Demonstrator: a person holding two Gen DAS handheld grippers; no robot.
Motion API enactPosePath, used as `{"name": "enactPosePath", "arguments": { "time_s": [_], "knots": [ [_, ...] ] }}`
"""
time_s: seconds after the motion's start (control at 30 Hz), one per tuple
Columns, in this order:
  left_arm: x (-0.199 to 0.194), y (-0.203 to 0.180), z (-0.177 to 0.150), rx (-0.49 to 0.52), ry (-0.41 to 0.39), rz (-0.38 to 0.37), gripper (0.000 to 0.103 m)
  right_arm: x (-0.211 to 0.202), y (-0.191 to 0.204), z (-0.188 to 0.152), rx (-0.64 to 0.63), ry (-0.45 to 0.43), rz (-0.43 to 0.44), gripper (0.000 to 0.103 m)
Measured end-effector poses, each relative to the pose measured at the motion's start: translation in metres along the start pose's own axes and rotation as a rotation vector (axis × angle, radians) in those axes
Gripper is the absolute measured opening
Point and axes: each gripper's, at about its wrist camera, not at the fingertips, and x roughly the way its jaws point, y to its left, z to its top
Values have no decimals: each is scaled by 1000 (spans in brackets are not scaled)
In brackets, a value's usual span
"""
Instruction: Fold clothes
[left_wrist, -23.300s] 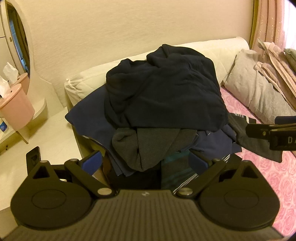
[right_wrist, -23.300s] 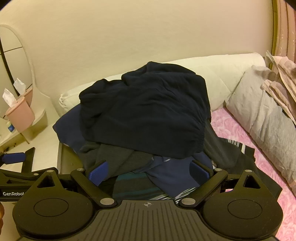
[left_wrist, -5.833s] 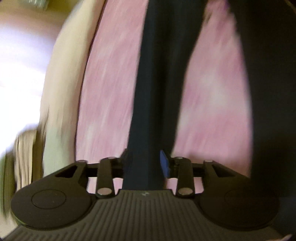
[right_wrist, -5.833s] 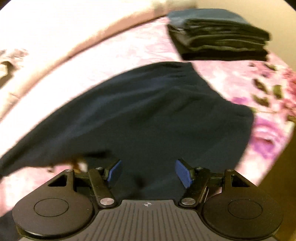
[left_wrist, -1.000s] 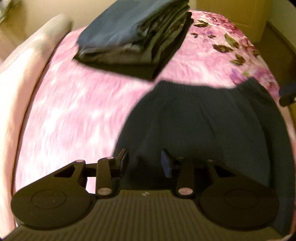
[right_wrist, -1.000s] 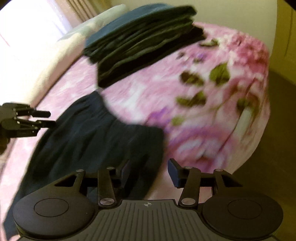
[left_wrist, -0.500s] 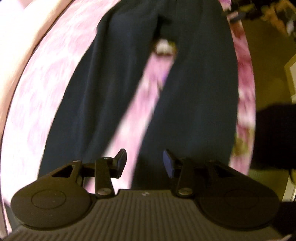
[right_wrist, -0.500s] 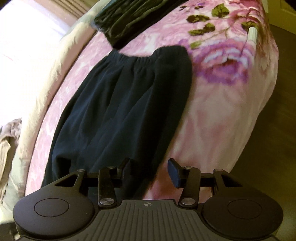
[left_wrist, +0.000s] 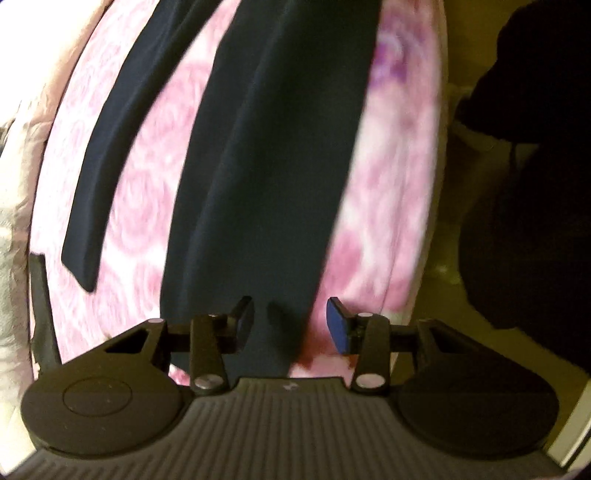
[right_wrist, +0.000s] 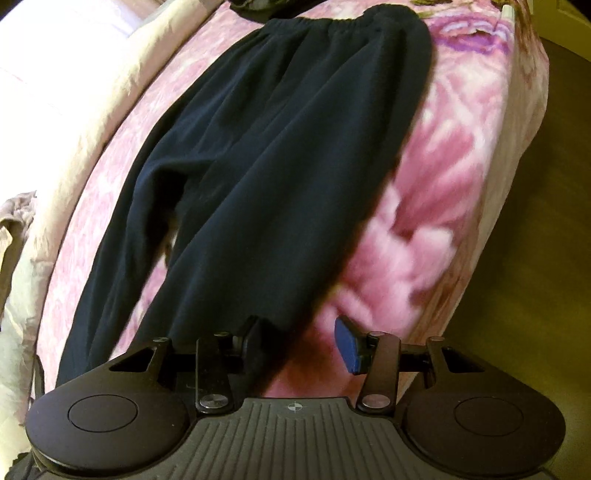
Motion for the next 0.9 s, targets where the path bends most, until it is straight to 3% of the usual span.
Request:
{"name": "enactPosePath", "arguments": {
  "time_s": [0.07,0.1,0.2,0.47,0.67,0.9],
  "knots": [
    [11,-3,-6,23,14,26,32,-1,5,-7,-2,-7,-14,48],
    [15,-2,-9,26,18,27,18,-2,6,-9,-2,-10,-25,48],
    [18,2,-14,23,6,0,1,-9,13,-13,-7,-20,-48,48],
    [-21,5,-35,-26,-22,-100,0,-25,17,-1,-68,-65,-85,48],
    [-8,8,-24,-64,42,-124,0,-10,-15,36,-20,-113,-115,48],
    [0,13,-12,-49,122,-146,1,5,-36,67,-30,-133,-36,48]
  ]
}}
